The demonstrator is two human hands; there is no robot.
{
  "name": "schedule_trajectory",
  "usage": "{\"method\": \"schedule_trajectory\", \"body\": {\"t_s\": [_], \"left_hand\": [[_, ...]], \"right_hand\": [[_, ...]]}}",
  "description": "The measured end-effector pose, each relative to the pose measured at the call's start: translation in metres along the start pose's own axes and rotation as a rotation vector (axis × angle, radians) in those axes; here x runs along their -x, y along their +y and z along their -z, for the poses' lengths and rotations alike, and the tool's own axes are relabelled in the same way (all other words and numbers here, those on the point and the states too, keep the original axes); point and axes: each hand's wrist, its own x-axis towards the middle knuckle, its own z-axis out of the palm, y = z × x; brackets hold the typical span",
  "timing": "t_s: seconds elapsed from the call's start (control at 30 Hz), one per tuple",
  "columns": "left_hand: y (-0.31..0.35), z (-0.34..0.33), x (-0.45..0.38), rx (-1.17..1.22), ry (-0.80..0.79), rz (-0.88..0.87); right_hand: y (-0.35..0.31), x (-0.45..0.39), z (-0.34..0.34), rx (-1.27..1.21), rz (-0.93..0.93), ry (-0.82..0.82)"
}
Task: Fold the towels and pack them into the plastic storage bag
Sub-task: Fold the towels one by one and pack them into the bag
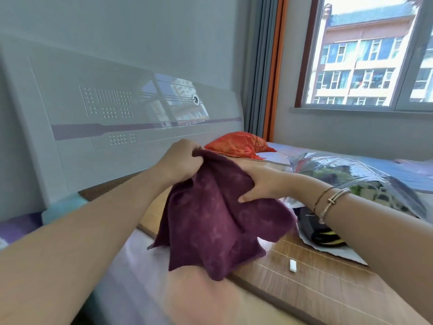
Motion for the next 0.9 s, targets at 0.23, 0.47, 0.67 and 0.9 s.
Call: {"method": "schedule_trajectory", "body": {"t_s": [0.23,0.47,0.67,0.9], "left_hand": [[-0.047,0.038,-0.009,-0.006,-0.437,0.163],[-0.084,0.027,-0.039,-0.256,-0.676,0.422],[-0.097,0.033,-0.101,-0.105,0.014,0.216],[-0.116,0.040,-0.095,-0.178,0.217,-0.042]], "right_hand": [[0.031,0.018,0.013,-0.366,-0.314,-0.280],[0.025,-0.024,0.013,-0.113,-0.465,-0.399],[0.032,-0.100,0.036,-0.630,-0.340,0.472],[0.051,-0.104,0.027,-0.488,-0.108,0.618]]}}
